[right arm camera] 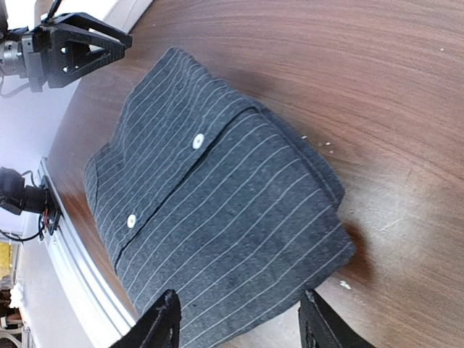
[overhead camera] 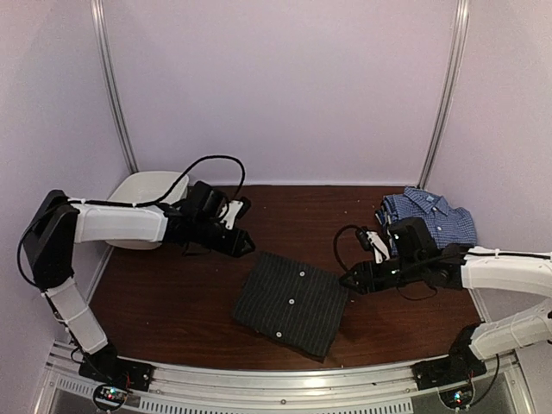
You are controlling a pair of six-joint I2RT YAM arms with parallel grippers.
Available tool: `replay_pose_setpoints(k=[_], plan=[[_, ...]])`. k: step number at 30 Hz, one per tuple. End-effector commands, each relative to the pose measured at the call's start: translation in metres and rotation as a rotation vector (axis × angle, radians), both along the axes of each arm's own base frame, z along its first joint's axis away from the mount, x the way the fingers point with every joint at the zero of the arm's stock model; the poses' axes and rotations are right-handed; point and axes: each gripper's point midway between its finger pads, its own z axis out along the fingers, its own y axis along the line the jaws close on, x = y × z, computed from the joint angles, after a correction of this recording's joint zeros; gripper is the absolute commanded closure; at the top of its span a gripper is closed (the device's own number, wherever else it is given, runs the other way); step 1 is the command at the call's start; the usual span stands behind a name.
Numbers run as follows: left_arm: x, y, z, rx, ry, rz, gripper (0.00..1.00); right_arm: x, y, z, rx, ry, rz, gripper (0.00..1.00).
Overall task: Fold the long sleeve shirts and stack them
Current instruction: Smooth out the square-folded shirt at the corner of the board.
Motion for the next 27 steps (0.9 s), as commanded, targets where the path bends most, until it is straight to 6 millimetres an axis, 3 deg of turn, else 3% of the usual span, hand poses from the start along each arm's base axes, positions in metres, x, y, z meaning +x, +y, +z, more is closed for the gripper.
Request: replay_pose_setpoints(k=[1,5,9,15,19,23,27], plan=[[-0.028,-0.018,0.038,-0.160,-0.109,-0.056,0.62,-0.005,0.025,0.011,0.042,-0.036,0.041,0.43],[-0.075,-0.034,0.035,-0.253,-0.110,-0.144,0.62,-0.017,0.056,-0.011,0.047,0.016,0.140,0.43],[-0.108,-0.043,0.002,-0.297,-0.042,-0.164,0.62,-0.015,0.071,-0.030,0.046,0.033,0.171,0.45],[-0.122,-0.040,-0.061,-0.171,0.020,-0.131,0.62,-0.018,0.058,-0.069,-0.050,0.083,0.156,0.45],[-0.120,-0.030,-0.083,-0.073,0.013,-0.091,0.62,-0.024,0.040,-0.088,-0.105,0.112,0.126,0.45],[-0.113,-0.029,-0.072,-0.065,-0.032,-0.079,0.62,-0.023,0.035,-0.080,-0.135,0.092,0.124,0.45],[-0.102,-0.032,-0.047,-0.076,-0.099,-0.061,0.62,-0.010,0.041,-0.041,-0.126,0.011,0.128,0.36]])
